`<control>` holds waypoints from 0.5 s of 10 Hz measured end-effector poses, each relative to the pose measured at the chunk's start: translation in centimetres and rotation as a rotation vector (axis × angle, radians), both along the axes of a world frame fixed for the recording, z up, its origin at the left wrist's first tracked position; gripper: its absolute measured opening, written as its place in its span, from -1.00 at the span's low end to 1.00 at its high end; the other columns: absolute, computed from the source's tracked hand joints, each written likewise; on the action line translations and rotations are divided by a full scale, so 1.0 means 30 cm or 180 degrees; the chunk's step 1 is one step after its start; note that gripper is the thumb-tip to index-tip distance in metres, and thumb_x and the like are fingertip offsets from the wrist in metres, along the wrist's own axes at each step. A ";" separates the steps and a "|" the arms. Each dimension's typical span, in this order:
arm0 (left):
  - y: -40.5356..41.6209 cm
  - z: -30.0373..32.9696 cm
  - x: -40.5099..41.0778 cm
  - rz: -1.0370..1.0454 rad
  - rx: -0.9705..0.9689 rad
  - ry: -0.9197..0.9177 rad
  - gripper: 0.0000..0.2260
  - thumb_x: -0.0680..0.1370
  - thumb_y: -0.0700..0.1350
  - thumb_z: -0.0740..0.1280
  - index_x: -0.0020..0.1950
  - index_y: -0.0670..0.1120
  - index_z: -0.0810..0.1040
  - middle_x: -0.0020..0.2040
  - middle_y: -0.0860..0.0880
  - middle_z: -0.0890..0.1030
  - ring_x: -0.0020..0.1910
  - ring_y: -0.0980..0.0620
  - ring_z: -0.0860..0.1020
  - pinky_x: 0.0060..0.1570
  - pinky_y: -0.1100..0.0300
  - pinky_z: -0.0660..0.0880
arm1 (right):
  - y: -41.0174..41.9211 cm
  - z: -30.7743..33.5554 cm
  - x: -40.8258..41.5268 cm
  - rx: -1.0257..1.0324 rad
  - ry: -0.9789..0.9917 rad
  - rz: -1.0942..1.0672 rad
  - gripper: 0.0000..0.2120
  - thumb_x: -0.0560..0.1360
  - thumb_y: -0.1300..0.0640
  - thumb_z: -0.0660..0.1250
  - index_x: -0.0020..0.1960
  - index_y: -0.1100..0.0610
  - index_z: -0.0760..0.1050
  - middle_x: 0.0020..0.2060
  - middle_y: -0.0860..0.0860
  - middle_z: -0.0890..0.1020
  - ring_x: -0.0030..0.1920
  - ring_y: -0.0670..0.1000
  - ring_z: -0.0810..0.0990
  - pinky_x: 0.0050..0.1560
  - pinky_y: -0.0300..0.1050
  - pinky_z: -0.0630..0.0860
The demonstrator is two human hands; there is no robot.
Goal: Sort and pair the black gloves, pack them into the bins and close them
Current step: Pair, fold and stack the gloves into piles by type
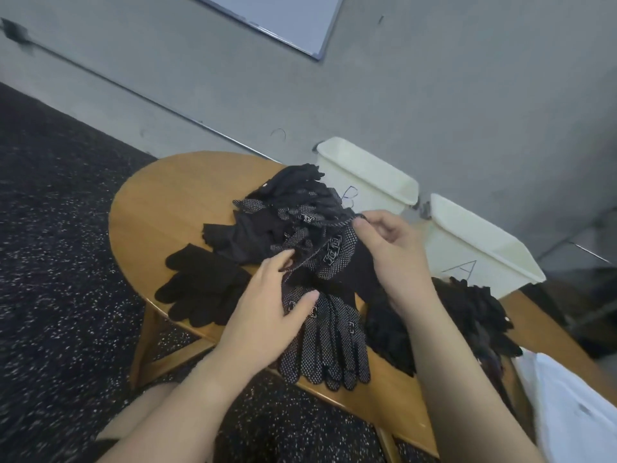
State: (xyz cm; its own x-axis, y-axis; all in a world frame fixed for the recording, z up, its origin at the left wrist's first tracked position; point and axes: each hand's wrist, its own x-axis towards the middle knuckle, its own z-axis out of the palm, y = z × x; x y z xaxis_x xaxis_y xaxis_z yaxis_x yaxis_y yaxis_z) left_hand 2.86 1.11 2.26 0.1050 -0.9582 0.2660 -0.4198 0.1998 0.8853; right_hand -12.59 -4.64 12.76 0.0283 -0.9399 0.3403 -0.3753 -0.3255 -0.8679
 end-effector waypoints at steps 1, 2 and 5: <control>-0.021 -0.028 0.020 0.0099 -0.0015 0.0073 -0.50 0.63 0.14 0.30 0.55 0.12 0.30 0.39 0.21 0.45 0.37 0.25 0.41 0.33 0.32 0.33 | 0.049 -0.130 -0.035 0.0196 -0.0051 -0.0077 -0.88 0.60 0.11 0.42 -0.08 -0.02 0.69 -0.18 0.02 0.76 -0.12 0.05 0.74 -0.06 -0.06 0.63; -0.038 -0.056 0.014 0.0184 0.0048 0.0082 -0.59 0.63 0.19 0.14 0.43 0.09 0.42 0.24 0.19 0.55 0.23 0.22 0.49 0.26 0.23 0.43 | 0.077 -0.273 -0.070 0.0414 -0.0040 -0.0060 -0.89 0.60 0.13 0.41 -0.08 0.03 0.69 -0.20 0.07 0.74 -0.10 0.08 0.72 -0.01 0.01 0.59; -0.112 -0.037 0.012 0.0855 -0.0331 -0.0664 -0.64 0.62 -0.04 0.39 0.39 -0.06 0.48 0.30 -0.02 0.52 0.33 0.00 0.43 0.38 0.01 0.40 | 0.037 -0.364 -0.131 0.0566 0.0010 0.0123 -0.89 0.58 0.08 0.46 -0.12 -0.04 0.67 -0.26 0.15 0.65 -0.24 -0.09 0.58 -0.20 -0.18 0.47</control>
